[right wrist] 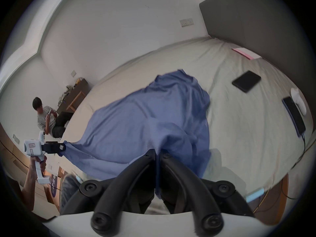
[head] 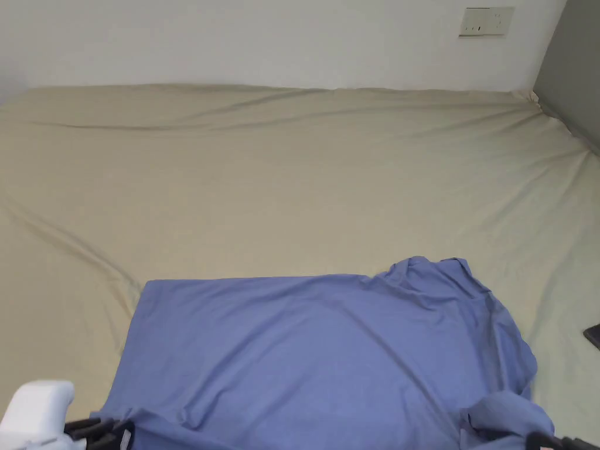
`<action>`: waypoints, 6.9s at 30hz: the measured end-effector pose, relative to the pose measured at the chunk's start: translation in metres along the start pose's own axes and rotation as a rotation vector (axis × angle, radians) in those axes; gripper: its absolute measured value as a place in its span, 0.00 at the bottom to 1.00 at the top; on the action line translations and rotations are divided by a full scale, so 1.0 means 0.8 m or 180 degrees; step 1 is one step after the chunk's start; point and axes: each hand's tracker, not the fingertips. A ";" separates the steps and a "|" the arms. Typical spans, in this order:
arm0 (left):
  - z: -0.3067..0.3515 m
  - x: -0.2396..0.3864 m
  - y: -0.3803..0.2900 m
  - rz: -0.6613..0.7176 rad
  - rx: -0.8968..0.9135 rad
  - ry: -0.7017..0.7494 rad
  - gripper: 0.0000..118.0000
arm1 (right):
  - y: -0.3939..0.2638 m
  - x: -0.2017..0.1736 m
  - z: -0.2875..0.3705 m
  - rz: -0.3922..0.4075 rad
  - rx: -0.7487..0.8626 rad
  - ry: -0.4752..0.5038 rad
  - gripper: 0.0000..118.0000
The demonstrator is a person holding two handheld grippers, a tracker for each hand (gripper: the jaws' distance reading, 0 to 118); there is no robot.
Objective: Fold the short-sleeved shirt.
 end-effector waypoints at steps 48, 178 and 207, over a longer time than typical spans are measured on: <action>-0.149 -0.093 -0.001 0.0425 -0.0485 0.0361 0.12 | 0.001 0.025 -0.087 0.0424 -0.0227 -0.0816 0.82; -0.028 -0.238 -0.136 0.1475 -0.0210 -0.1259 0.94 | -0.108 0.038 0.145 -0.0081 0.0382 -0.0387 0.38; -0.071 -0.162 -0.081 0.0743 -0.0793 -0.1208 0.08 | -0.064 -0.101 0.190 0.0795 0.1150 -0.0258 0.01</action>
